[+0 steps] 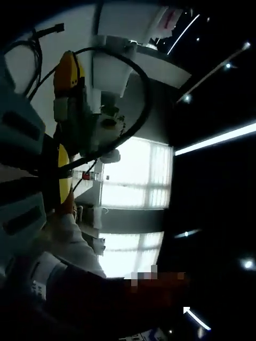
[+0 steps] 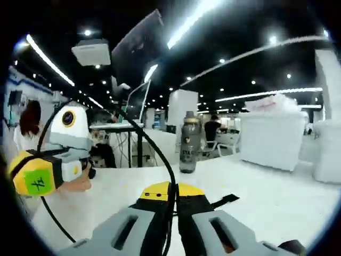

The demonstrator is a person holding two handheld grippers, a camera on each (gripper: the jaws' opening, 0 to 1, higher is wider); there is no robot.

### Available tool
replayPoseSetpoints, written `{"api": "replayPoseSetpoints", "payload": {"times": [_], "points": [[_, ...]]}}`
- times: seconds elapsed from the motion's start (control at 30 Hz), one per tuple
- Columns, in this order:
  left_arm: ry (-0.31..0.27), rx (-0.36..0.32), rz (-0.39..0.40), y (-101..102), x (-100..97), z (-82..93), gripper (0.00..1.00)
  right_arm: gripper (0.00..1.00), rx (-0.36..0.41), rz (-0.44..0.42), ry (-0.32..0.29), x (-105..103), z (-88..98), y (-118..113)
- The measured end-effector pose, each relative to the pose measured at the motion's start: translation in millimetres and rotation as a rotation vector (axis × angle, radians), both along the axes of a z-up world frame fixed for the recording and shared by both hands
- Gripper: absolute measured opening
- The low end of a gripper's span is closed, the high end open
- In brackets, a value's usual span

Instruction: Coil the Type-C to USB data cable on the desktop and secure it with Velcro straps.

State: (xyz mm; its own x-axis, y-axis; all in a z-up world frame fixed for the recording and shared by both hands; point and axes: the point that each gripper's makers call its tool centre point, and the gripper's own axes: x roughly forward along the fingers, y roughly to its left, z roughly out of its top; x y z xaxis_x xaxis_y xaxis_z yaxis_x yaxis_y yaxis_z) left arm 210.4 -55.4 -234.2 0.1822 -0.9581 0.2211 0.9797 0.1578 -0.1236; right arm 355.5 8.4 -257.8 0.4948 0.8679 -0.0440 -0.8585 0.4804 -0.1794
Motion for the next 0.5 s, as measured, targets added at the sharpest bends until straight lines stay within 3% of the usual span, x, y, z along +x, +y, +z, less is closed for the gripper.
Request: {"api": "replayPoseSetpoints", "payload": {"times": [0.07,0.17,0.3,0.37,0.43,0.5], "points": [[0.000,-0.026,0.080,6.8,11.2,5.0,0.04,0.02,0.033,-0.038,0.012,1.8,4.0,-10.9],[-0.028,-0.068,0.223,22.4,27.7,12.5,0.10,0.02,0.107,-0.149,0.020,8.7,17.5,-45.8],[-0.064,-0.108,0.388,42.5,42.4,24.1,0.24,0.02,0.155,-0.170,0.033,-0.3,30.9,-77.6],[-0.080,-0.099,0.423,46.5,41.6,25.6,0.23,0.02,0.167,-0.173,0.035,-8.0,32.2,-84.7],[-0.111,-0.077,0.479,50.5,42.7,25.9,0.13,0.02,0.164,-0.185,0.043,-13.7,29.8,-88.5],[-0.154,-0.082,0.544,48.5,58.7,34.6,0.10,0.02,0.162,-0.182,0.076,-18.8,24.5,-90.6]]}}
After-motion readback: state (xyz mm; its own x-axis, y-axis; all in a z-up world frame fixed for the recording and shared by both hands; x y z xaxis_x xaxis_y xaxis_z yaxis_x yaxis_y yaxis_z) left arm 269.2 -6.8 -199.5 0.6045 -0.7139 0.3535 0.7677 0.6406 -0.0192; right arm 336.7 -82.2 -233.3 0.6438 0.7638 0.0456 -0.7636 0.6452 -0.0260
